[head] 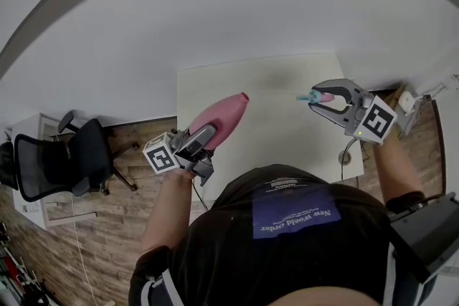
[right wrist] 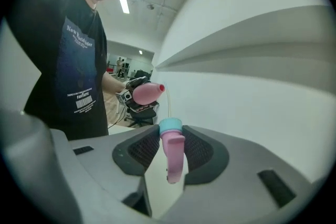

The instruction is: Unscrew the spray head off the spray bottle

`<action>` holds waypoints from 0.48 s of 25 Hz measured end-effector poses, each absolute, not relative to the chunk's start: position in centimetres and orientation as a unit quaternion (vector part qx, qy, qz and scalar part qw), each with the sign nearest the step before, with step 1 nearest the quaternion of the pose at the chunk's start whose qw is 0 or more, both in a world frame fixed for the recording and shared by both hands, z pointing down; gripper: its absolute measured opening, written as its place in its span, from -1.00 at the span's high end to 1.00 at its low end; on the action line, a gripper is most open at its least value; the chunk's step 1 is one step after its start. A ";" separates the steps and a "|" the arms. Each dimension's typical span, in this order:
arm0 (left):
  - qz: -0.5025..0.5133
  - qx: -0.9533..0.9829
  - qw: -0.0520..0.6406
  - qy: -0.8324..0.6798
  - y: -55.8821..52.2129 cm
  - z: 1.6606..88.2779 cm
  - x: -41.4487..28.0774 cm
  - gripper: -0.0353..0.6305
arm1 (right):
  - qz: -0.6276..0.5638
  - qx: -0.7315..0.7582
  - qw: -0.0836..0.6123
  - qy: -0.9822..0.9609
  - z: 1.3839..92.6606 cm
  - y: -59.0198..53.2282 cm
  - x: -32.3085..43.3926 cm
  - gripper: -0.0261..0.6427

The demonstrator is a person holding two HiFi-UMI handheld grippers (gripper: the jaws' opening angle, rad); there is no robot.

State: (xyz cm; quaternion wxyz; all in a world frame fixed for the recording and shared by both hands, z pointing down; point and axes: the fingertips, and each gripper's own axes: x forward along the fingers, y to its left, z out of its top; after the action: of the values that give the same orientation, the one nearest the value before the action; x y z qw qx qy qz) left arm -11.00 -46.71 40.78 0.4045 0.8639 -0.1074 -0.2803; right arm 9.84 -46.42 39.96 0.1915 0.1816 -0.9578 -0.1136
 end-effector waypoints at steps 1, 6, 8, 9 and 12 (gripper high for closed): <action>-0.288 0.862 0.402 -0.116 -46.9 40.7 -11.4 -0.53 | -0.095 0.190 0.179 -0.961 39.9 -46.6 10.2 0.55; -0.324 0.855 0.374 -0.156 -47.8 39.5 -13.3 -0.53 | 0.010 0.232 0.087 -0.969 38.5 -48.1 11.1 0.55; -0.330 0.856 0.360 -0.171 -47.8 39.2 -13.7 -0.53 | 0.065 0.239 0.045 -0.968 38.2 -48.3 11.2 0.55; -0.335 0.855 0.354 -0.175 -47.8 39.1 -13.9 -0.53 | 0.091 0.239 0.022 -0.967 38.1 -48.4 11.3 0.55; -0.350 0.851 0.345 -0.183 -48.0 38.8 -14.3 -0.53 | 0.157 0.231 -0.039 -0.959 37.9 -48.7 11.5 0.55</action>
State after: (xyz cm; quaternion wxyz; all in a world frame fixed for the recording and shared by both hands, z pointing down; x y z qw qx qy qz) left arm -14.30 -47.96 38.78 0.3454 0.8515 -0.1829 -0.3496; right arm 11.45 -48.72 37.89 -0.0385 0.2310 -0.9595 0.1568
